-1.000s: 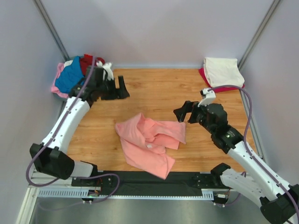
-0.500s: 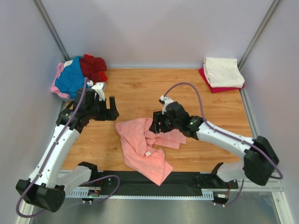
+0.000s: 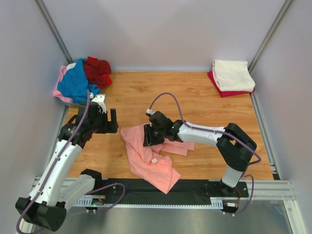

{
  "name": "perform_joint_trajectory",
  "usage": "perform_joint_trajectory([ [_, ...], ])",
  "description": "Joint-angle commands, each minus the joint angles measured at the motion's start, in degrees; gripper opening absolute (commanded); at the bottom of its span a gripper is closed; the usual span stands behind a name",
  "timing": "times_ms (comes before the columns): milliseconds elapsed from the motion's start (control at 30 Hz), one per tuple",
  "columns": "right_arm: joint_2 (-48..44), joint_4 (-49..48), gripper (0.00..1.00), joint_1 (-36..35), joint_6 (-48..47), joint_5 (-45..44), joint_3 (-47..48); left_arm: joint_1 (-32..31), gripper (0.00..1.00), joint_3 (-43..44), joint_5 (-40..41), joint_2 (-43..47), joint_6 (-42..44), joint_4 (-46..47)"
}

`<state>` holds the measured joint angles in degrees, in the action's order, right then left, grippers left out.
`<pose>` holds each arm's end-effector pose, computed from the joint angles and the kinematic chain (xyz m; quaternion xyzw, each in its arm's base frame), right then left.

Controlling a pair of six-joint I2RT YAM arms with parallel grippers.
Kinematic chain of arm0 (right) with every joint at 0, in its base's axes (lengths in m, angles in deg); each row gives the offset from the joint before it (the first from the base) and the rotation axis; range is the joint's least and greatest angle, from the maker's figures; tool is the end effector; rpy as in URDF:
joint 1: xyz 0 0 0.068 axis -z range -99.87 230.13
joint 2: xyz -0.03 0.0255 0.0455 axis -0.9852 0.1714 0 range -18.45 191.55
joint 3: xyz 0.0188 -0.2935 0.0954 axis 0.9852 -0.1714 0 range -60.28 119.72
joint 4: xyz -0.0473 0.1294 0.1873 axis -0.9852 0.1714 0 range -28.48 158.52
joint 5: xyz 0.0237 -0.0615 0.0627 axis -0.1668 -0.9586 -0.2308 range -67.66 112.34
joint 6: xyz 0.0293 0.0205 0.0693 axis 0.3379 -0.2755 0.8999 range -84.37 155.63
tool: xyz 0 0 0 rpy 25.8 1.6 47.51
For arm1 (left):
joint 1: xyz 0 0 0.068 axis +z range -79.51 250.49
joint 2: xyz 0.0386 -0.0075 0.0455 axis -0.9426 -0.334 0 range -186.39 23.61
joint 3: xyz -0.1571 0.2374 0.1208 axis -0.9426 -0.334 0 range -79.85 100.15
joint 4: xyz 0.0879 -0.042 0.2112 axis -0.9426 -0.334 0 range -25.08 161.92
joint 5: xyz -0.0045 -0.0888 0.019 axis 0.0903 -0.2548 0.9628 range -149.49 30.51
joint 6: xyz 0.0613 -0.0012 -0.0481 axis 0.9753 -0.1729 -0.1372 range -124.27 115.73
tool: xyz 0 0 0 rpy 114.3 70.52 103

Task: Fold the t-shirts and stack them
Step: Flatten the tshirt out

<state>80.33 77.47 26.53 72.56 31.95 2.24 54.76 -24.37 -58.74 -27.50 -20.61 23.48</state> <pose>0.2044 0.2960 0.2228 -0.1635 0.9289 0.2850 0.1708 0.1354 -0.0372 0.3266 -0.0075 0.9207 -0.1020 0.3766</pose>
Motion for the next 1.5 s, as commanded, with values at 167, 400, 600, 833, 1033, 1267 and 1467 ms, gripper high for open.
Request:
perform_joint_trajectory([
  [167, 2.6, 5.1, 0.61, -0.8, 1.3, -4.0, 3.5, 0.0, 0.89, 0.4, 1.4, 1.2, 0.9, 1.1],
  [400, 1.1, 3.3, 0.52, -0.8, 1.6, -3.0, 1.3, 0.0, 0.88, 0.5, 1.1, 1.1, 1.0, 1.2],
  [600, 2.6, 2.9, 0.00, 0.7, -2.1, -2.5, 4.2, 0.0, 0.88, 0.5, 1.5, 1.3, 1.0, 1.2],
  [833, 5.2, 25.7, 0.00, 8.0, -15.5, -5.9, 36.6, 0.0, 0.88, 0.7, 3.4, 1.5, 0.8, 0.7],
  [1033, 10.3, 45.8, 0.00, 8.2, -20.0, 0.6, 86.3, 0.0, 0.87, 0.6, 6.5, 2.1, 0.4, 0.2],
  [1267, -25.0, 33.2, 0.00, 19.7, -15.4, -18.1, 46.9, 0.0, 0.86, 0.5, 6.5, 2.3, 0.3, 0.2],
  [1467, -32.9, 33.3, 1.00, 40.8, -9.9, -19.3, 14.9, -0.2, 0.83, 1.7, 1.6, -0.6, -0.4, 0.7],
])
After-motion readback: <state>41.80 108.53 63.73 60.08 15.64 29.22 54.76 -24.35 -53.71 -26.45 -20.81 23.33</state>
